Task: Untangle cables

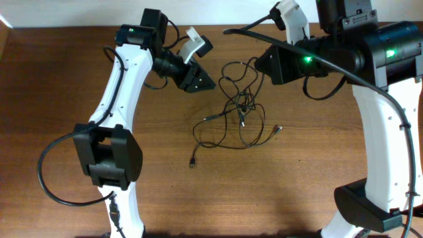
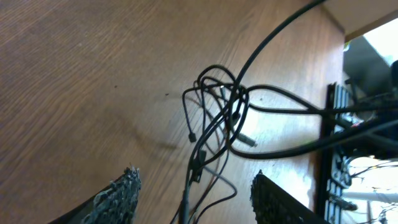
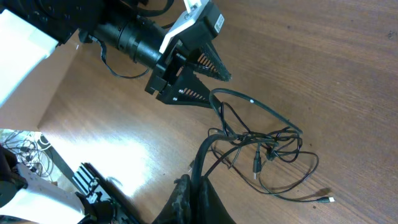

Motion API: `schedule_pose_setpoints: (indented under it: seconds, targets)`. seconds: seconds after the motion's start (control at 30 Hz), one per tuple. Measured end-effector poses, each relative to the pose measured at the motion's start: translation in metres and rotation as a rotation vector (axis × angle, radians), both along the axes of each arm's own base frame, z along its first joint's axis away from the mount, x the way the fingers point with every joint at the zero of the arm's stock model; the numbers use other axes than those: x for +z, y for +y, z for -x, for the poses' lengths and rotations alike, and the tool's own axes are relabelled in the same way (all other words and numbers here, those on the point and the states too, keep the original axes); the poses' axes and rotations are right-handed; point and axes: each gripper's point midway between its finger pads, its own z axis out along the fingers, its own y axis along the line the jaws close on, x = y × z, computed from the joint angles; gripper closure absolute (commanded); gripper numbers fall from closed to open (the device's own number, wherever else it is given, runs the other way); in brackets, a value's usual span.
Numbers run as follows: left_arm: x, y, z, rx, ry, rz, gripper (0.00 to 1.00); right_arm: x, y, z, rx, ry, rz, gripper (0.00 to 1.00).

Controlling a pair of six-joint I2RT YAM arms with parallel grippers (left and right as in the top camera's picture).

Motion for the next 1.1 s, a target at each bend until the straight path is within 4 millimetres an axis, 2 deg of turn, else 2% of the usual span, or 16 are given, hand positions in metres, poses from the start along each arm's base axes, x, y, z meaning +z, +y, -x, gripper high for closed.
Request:
schedule_pose_setpoints:
  seconds: [0.1, 0.17, 0.27, 0.37, 0.5, 0.6, 0.7, 0.83, 0.87, 0.9, 0.93, 0.97, 1.0, 1.07, 1.1]
  targets:
    - [0.002, 0.006, -0.001, -0.002, -0.006, 0.013, 0.35, 0.0, 0.0, 0.0, 0.0, -0.001, 0.0, 0.96]
    - [0.011, 0.004, 0.002, -0.019, -0.004, 0.08, 0.35, 0.0, 0.0, 0.0, 0.0, 0.0, 0.0, 0.96]
    - [0.025, -0.007, 0.006, -0.053, -0.015, 0.182, 0.36, 0.0, 0.0, 0.0, -0.001, 0.0, 0.001, 0.96]
    - [0.035, -0.024, 0.013, -0.095, -0.016, 0.242, 0.43, 0.0, 0.0, 0.0, -0.002, -0.001, 0.002, 0.96]
    - [0.039, -0.049, 0.023, -0.162, -0.04, 0.27, 0.58, 0.0, 0.0, 0.0, -0.001, -0.002, 0.002, 0.96]
    - [0.042, -0.061, 0.023, -0.198, -0.092, 0.283, 1.0, 0.0, 0.0, 0.0, -0.002, -0.001, 0.002, 0.96]
    - [0.04, -0.059, 0.014, -0.192, -0.137, 0.264, 1.0, 0.0, 0.0, 0.0, -0.002, -0.001, 0.002, 0.96]
    - [0.03, -0.035, -0.008, -0.08, -0.119, 0.184, 1.0, -0.006, -0.011, -0.007, -0.069, 0.007, 0.044, 0.96]
    - [0.025, -0.023, -0.018, -0.02, -0.1, 0.149, 1.0, -0.012, -0.024, -0.015, -0.146, 0.02, 0.083, 0.96]
    - [0.02, -0.008, -0.027, 0.046, -0.076, 0.114, 1.0, -0.021, -0.052, -0.027, -0.27, 0.041, 0.145, 0.96]
    - [0.015, 0.007, -0.034, 0.109, -0.049, 0.08, 1.0, -0.023, -0.064, -0.031, -0.316, 0.048, 0.163, 0.96]
    - [0.013, 0.017, -0.039, 0.146, -0.036, 0.064, 1.0, -0.027, -0.084, -0.037, -0.383, 0.057, 0.186, 0.96]
    - [0.011, 0.027, -0.042, 0.178, -0.027, 0.052, 1.0, -0.029, -0.104, -0.041, -0.444, 0.07, 0.202, 0.96]
    - [0.008, 0.046, -0.05, 0.238, -0.013, 0.032, 1.0, -0.037, -0.157, -0.042, -0.587, 0.131, 0.229, 0.96]
    - [0.006, 0.053, -0.052, 0.261, -0.007, 0.021, 1.0, -0.041, -0.174, -0.042, -0.632, 0.153, 0.241, 0.96]
